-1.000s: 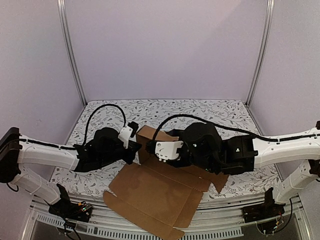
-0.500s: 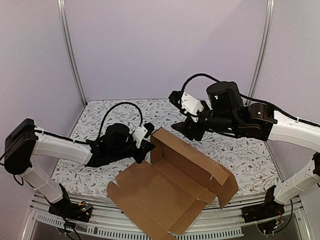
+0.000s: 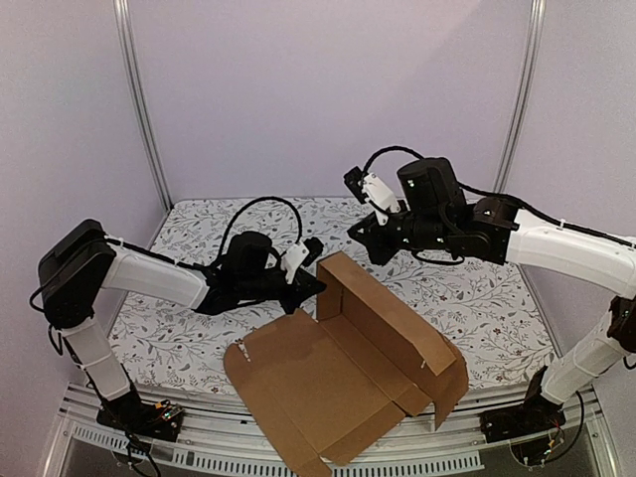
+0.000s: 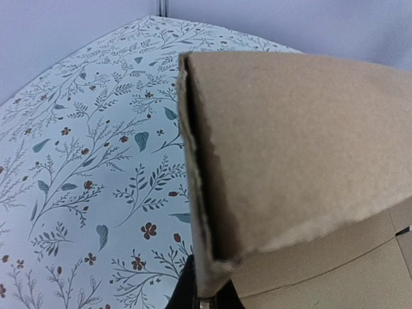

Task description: Fold the paper box

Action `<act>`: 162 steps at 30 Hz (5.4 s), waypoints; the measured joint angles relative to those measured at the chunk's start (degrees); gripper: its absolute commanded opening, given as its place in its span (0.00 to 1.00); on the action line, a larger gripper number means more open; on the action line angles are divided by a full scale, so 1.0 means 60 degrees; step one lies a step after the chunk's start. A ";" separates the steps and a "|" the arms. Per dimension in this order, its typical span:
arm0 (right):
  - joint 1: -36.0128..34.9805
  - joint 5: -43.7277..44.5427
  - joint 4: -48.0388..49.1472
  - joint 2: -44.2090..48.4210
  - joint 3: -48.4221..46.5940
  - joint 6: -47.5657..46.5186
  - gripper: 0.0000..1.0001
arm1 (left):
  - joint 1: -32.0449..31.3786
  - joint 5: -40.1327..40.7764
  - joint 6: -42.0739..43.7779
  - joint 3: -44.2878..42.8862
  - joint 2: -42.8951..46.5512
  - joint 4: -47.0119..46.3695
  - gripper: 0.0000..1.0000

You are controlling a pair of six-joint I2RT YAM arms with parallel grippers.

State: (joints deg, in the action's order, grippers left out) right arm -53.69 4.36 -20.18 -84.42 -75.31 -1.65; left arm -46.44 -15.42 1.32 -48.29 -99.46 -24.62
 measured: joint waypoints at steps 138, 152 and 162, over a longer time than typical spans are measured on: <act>-0.0259 0.0051 0.4029 -0.0885 0.2674 0.2889 0.00 | -0.0484 -0.0022 0.0142 0.0488 -0.3985 -0.8393 0.35; -0.0295 0.0076 0.4036 -0.0882 0.2674 0.2922 0.00 | -0.0484 0.0066 -0.0011 0.0470 -0.4299 -0.8572 0.36; -0.0291 0.0182 0.4036 -0.0882 0.2677 0.2962 0.00 | -0.0514 -0.0073 -0.0153 0.0302 -0.4590 -0.8830 0.00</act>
State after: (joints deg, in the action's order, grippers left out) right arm -55.44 5.45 4.03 -89.71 -59.24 16.12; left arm -49.52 -15.86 0.40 -46.48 -127.00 -77.60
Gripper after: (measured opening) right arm 0.004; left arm 0.016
